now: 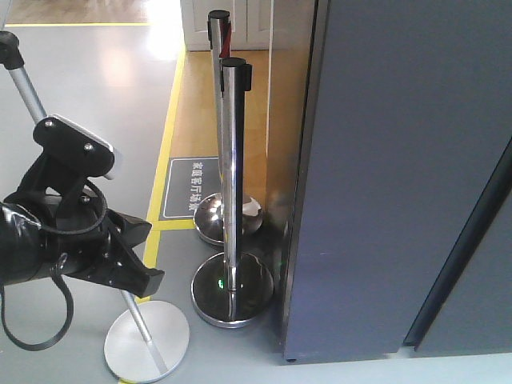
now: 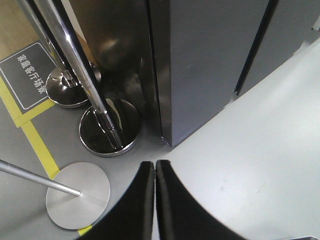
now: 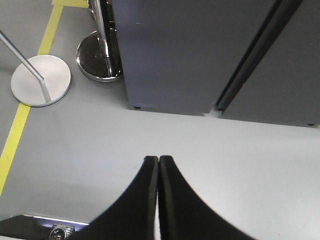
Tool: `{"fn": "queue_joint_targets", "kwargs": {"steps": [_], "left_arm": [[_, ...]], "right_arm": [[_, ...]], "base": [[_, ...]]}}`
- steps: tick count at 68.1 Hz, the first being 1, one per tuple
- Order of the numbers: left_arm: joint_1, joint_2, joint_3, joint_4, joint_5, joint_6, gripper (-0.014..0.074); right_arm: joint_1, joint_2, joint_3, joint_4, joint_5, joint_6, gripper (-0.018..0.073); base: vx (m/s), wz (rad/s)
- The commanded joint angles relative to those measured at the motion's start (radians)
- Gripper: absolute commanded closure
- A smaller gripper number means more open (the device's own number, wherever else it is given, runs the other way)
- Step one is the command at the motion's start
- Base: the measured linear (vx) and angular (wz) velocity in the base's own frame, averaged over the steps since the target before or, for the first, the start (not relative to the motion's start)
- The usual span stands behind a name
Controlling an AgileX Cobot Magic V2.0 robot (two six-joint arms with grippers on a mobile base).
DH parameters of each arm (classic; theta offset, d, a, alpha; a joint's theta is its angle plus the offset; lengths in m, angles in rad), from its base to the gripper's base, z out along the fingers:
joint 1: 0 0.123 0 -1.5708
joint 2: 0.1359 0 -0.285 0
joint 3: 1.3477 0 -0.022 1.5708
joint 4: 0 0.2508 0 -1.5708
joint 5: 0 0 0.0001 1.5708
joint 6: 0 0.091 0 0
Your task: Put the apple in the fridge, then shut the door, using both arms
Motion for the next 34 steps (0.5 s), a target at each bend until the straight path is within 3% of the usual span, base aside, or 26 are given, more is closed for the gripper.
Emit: {"fn": "queue_joint_targets", "kwargs": {"steps": [1, 34], "left_arm": [[0.002, -0.02, -0.024, 0.003, -0.058, -0.011, 0.0603], [0.002, -0.02, -0.024, 0.003, -0.058, -0.011, 0.0603]], "right_arm": [[0.002, -0.024, -0.017, -0.002, -0.048, 0.003, 0.0564], [0.002, -0.042, -0.017, 0.016, -0.043, 0.003, 0.0562]], "base": [[0.0, 0.0], [0.0, 0.0]]}}
